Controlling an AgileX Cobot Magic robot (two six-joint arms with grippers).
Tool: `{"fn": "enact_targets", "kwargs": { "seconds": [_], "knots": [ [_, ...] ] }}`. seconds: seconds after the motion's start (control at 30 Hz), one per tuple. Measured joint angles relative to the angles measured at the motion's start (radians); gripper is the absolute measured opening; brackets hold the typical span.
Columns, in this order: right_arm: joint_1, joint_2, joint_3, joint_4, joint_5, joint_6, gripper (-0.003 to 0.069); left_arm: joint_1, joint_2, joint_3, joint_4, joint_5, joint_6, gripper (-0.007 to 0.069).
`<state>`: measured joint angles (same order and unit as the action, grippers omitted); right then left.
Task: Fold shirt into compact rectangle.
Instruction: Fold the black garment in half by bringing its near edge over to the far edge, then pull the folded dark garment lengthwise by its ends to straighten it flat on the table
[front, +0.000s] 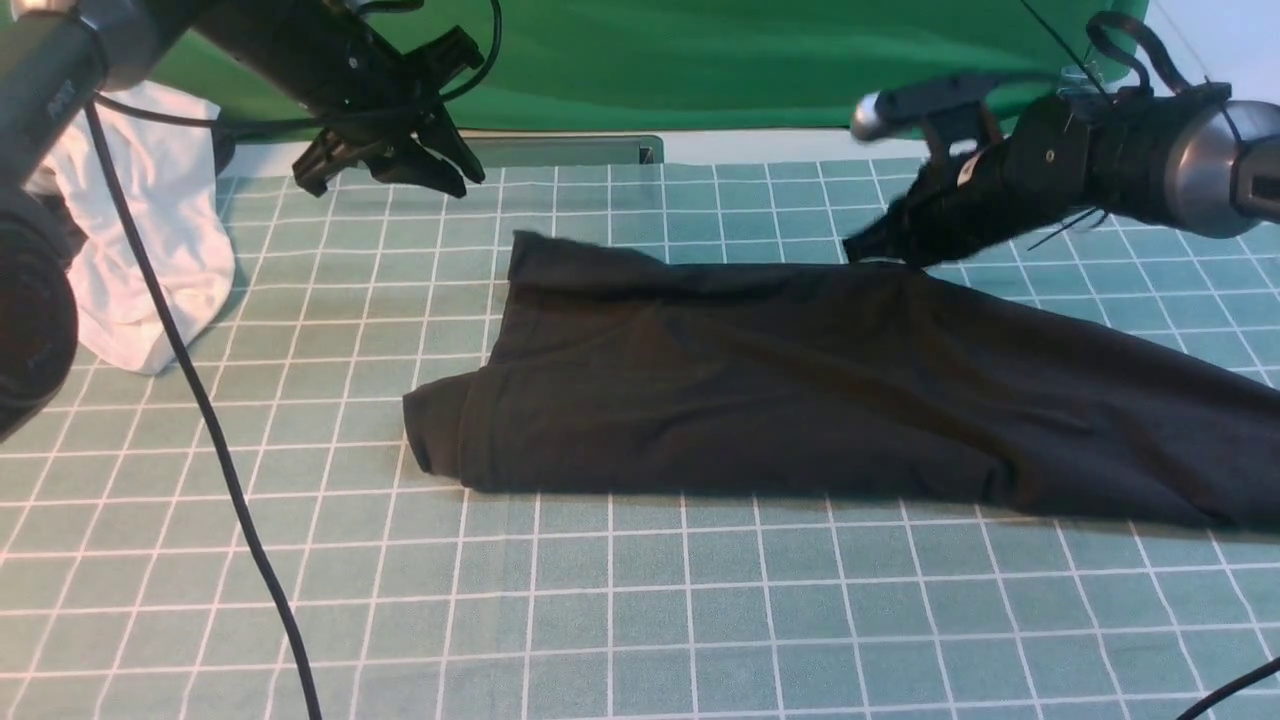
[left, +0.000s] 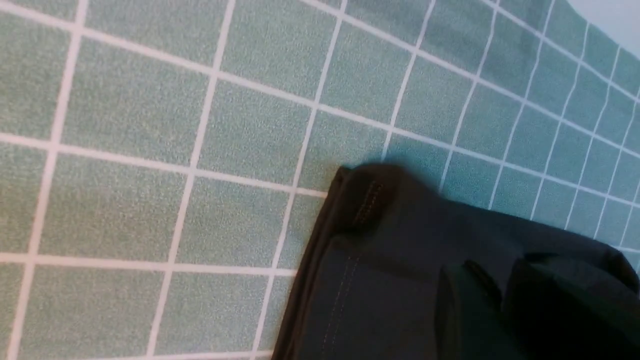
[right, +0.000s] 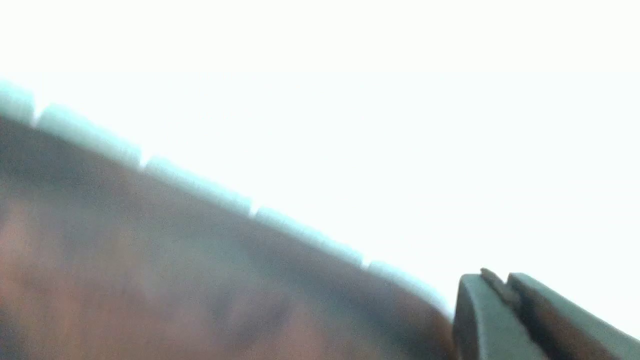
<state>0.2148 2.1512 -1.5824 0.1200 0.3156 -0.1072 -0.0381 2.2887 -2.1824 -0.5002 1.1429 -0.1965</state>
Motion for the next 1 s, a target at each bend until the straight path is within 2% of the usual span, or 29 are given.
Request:
{"fn": "enact_targets", "kwargs": {
  "seconds": [0.1, 0.33, 0.43, 0.57, 0.73, 0.83, 1.0],
  "knots": [
    [-0.014, 0.0, -0.022, -0.001, 0.001, 0.018, 0.0073, 0.0, -0.001, 0.0, 0.0, 0.025, 0.003, 0.0101],
    [-0.072, -0.07, -0.144, -0.003, 0.396, -0.006, 0.0027, -0.013, -0.02, 0.0, 0.007, 0.068, 0.044, 0.0101],
    [-0.083, -0.123, -0.167, -0.007, 0.585, -0.052, 0.0027, -0.064, -0.03, 0.019, 0.04, 0.066, 0.073, 0.0101],
    [-0.104, -0.141, -0.173, -0.001, 0.68, -0.07, 0.0027, -0.123, -0.03, 0.036, 0.12, 0.074, 0.096, 0.0101],
    [-0.141, -0.141, -0.181, 0.0, 0.729, -0.07, 0.0027, -0.107, -0.063, 0.058, 0.134, 0.068, 0.035, 0.0101],
    [-0.147, -0.141, -0.182, 0.0, 0.807, -0.074, 0.0027, -0.1, -0.131, 0.152, 0.13, 0.058, 0.019, 0.0101],
    [-0.152, -0.187, -0.144, 0.001, 0.89, -0.095, 0.0027, -0.108, -0.282, 0.536, 0.123, 0.076, 0.023, 0.0104]
  ]
}}
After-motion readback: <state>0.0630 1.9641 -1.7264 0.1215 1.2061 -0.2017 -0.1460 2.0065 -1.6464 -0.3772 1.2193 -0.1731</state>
